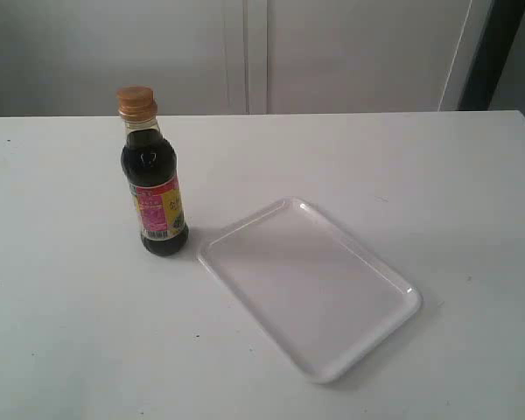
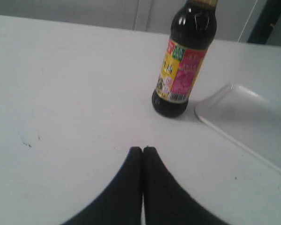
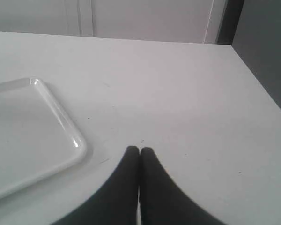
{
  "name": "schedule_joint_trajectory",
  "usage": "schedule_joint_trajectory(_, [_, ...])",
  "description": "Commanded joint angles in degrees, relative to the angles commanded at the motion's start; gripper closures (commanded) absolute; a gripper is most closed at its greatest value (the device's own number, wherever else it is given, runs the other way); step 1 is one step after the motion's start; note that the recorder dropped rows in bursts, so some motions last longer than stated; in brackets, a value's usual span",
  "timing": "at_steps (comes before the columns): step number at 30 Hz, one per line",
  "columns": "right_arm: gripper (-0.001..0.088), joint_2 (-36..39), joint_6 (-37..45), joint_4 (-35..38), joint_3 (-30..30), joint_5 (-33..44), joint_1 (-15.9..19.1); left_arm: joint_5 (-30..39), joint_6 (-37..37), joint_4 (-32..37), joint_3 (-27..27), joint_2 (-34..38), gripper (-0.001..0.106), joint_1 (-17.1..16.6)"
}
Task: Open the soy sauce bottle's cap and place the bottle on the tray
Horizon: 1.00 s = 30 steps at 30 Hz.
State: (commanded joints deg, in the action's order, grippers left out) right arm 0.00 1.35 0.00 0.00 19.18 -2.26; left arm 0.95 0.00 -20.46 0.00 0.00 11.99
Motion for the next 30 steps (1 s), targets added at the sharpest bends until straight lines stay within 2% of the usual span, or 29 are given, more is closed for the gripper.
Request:
schedule_joint_trajectory(8, [0.0868, 0.0, 0.0, -0.36, 0.0, 0.0, 0.0, -1.32, 0.0, -2.48, 0.0, 0.0, 0.105, 0.0])
schedule_joint_trajectory(11, [0.0868, 0.0, 0.0, -0.49, 0.0, -0.1, 0.0, -1.76, -2.22, -4.43, 0.0, 0.0, 0.105, 0.0])
schedule_joint_trajectory(17, [0.0868, 0.0, 0.0, 0.0, 0.0, -6.23, 0.0, -2.95, -4.51, -5.05, 0.0, 0.0, 0.105, 0.0])
schedule_joint_trajectory(22, [0.0868, 0.0, 0.0, 0.0, 0.0, -12.27, 0.0, -2.85, -3.3, -3.85, -4.78, 0.08, 0.105, 0.0])
schedule_joint_trajectory(30, [0.0868, 0.0, 0.0, 0.0, 0.0, -15.73, 0.0, -5.35, -1.29, -1.53, -12.57, 9.5, 0.105, 0.0])
